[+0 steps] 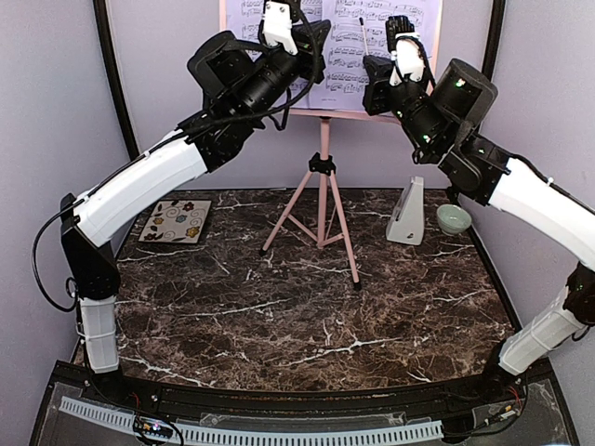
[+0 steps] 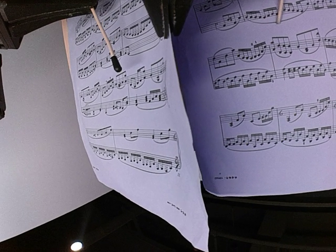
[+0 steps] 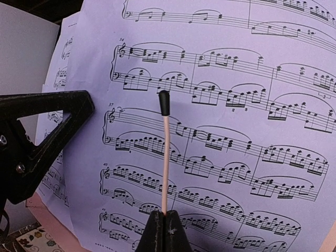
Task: Set up the instrument practice props
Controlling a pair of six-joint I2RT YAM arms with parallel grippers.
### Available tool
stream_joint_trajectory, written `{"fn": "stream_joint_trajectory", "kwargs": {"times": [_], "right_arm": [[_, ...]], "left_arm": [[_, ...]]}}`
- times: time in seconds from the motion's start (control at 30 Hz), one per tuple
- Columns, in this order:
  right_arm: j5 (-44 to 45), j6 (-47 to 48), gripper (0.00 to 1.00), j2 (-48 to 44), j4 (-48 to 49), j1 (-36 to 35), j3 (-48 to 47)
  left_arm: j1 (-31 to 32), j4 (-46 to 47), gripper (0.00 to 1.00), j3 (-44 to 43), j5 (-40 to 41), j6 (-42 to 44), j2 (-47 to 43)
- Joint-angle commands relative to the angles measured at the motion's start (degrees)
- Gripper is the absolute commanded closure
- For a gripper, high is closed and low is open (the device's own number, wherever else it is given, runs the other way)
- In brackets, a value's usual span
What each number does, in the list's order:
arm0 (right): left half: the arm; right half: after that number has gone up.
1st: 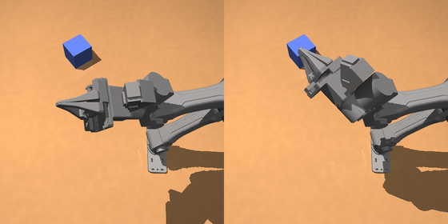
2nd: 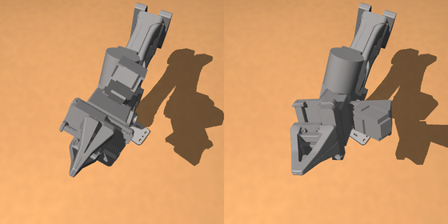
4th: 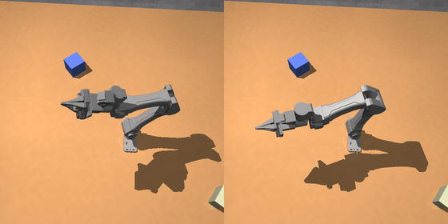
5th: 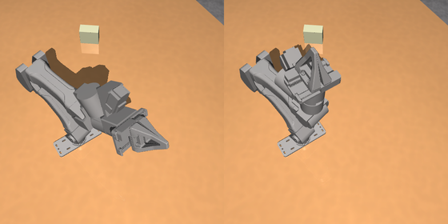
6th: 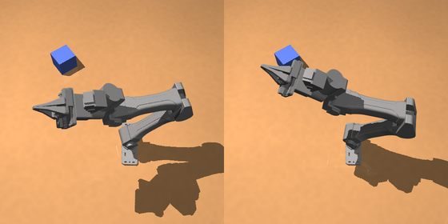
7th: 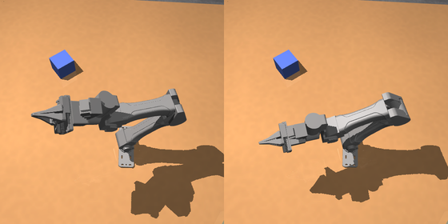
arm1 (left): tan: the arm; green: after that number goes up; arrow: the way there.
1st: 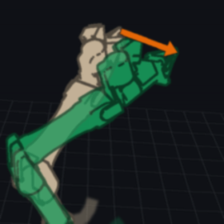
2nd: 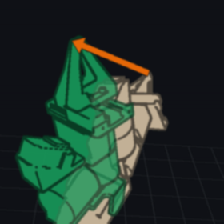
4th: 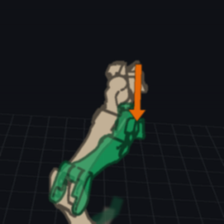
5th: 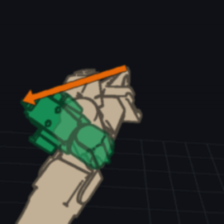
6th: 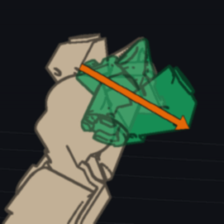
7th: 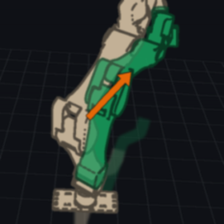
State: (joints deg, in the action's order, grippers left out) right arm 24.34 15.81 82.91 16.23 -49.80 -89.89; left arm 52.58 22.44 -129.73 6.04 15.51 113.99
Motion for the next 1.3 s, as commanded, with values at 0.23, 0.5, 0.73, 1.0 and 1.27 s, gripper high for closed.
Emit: {"fn": "stream_joint_trajectory", "kwargs": {"times": [0.23,0.5,0.73,1.0,1.27], "right_arm": [[-0.2,0.3,1.0,-1.4,0.2,0.4,0.8],[0.2,0.1,1.0,-1.0,0.4,0.4,0.6],[0.5,-0.1,0.84,-1.2,0.3,0.4,0.7],[0.4,-0.4,0.69,-1.8,0.3,0.4,1.1],[0.4,-1.3,0.6,-4.3,-1.7,0.4,1.1]], "left_arm": [[-0.7,1.0,1.0,-4.8,-4.1,0.6,2.2],[-0.7,2.0,1.0,-2.0,-3.8,-1.9,1.2],[-0.7,2.3,0.84,0.5,-1.1,-1.0,-0.8],[-0.7,3.3,0.56,6.2,0.8,-0.2,-6.0],[-0.6,0.0,0.35,12.0,1.9,-1.6,-12.7]]}}
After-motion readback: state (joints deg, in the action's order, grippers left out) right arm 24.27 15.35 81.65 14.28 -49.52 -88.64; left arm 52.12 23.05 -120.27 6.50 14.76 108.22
